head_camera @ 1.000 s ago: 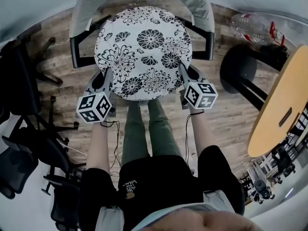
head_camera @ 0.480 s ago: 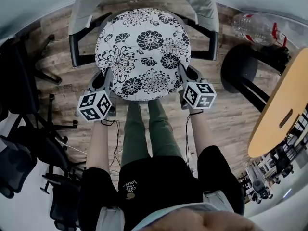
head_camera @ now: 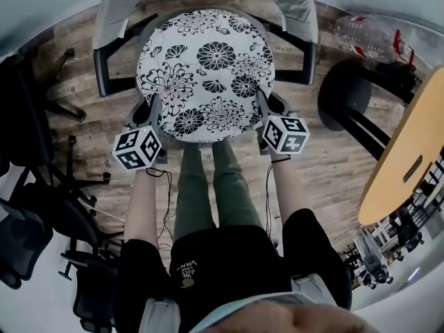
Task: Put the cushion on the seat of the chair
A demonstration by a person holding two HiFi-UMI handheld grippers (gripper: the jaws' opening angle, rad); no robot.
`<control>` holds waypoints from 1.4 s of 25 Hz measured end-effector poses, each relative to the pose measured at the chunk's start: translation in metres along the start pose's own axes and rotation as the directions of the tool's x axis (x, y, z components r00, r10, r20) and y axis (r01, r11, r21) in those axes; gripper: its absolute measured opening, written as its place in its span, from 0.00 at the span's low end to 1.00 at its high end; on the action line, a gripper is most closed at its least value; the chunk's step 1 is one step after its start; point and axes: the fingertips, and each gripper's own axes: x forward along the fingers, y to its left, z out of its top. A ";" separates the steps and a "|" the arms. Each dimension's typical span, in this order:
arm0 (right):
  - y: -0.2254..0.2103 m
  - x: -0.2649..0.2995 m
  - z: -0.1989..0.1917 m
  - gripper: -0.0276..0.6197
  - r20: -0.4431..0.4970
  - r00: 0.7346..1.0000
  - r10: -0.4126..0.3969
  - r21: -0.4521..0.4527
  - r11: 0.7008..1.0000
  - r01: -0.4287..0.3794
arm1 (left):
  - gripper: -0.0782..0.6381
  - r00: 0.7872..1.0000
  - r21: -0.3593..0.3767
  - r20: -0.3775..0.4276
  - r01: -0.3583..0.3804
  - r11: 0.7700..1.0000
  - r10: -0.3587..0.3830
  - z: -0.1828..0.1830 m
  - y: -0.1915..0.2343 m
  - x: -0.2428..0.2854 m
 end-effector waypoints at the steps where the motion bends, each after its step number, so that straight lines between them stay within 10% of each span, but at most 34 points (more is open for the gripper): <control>1: 0.000 0.001 -0.002 0.11 -0.004 1.000 -0.003 -0.009 1.000 0.003 | 0.19 1.000 0.002 -0.002 -0.004 1.000 0.004 -0.001 0.001 0.001; 35: -0.025 0.014 -0.013 0.23 -0.021 0.992 -0.125 -0.036 0.992 0.125 | 0.24 0.996 0.003 -0.020 -0.086 0.996 0.086 -0.014 0.025 0.018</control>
